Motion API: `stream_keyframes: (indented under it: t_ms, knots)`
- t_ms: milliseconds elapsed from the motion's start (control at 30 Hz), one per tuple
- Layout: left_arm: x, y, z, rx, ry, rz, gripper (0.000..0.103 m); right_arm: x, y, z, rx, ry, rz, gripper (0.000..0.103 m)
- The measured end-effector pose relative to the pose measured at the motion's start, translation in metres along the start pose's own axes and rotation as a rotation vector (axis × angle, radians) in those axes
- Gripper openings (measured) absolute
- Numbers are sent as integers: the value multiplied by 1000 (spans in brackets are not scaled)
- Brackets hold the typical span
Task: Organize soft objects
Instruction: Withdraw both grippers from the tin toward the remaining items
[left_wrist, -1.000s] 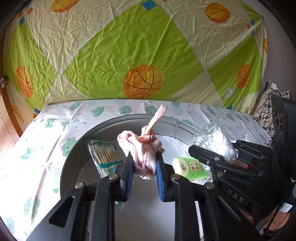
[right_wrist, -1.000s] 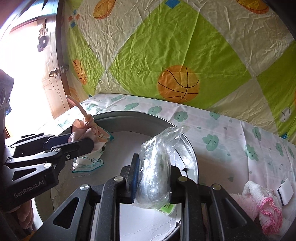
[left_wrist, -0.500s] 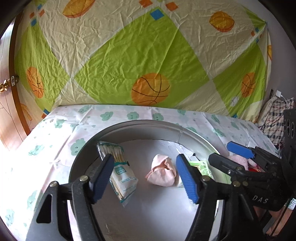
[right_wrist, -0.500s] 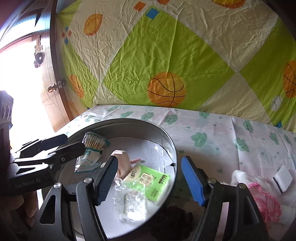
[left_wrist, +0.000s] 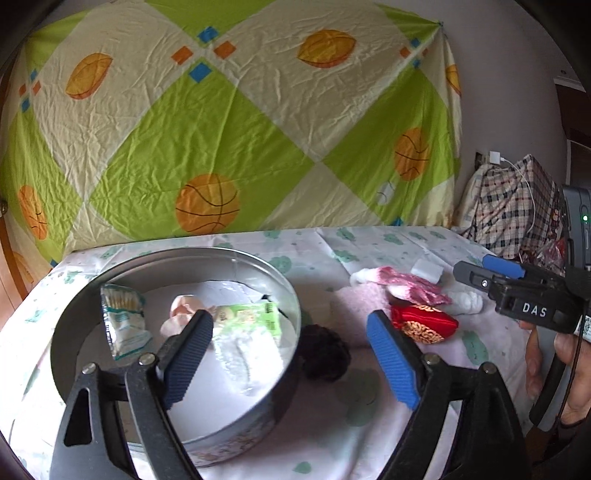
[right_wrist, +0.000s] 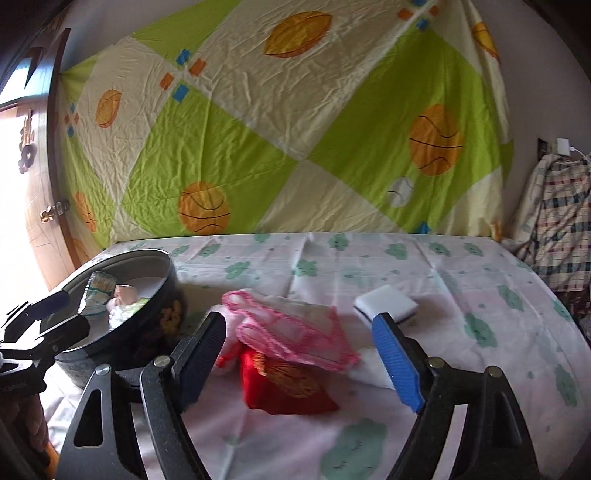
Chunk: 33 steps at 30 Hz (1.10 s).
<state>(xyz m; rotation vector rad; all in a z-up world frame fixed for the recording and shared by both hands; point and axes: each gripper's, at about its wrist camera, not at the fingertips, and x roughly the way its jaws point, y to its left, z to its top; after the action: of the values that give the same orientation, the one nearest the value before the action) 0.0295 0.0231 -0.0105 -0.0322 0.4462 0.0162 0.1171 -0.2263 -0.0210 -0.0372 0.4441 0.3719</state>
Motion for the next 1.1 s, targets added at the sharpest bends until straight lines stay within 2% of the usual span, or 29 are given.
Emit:
stream_keyframes:
  t_ms: [100,233,367,467,567,700,800,933,1100]
  knots:
    - [7,-22,-1,23,13,-31,88,-3,-22,-4,19,4,-53,83]
    - [20,-48,-5,60,49,-63,88,-7,-43,-11,65,9,-80,83]
    - [23,-58,-14,80,78,-65,88,-10,-50,-18,88,21,-63,83]
    - [15,-47,-20,48,75,-60,88,-11,-40,-22,74,31,-28,83]
    - [1,-27,-24,19,51,-9,89,-14,-16,-21,41,14,36,83]
    - [-15,-3,-21,7,-3,83,99,-4,33,-17,-57,8,133,83]
    - [-18,15,-19,-15,-31,159,99,13,74,-17,-153,27,170,83]
    - [-17,39,-20,-63,-33,190,101,35,117,-21,-257,86,239,83]
    - [-16,62,-28,-129,-15,200,101,56,139,-23,-317,170,271,79]
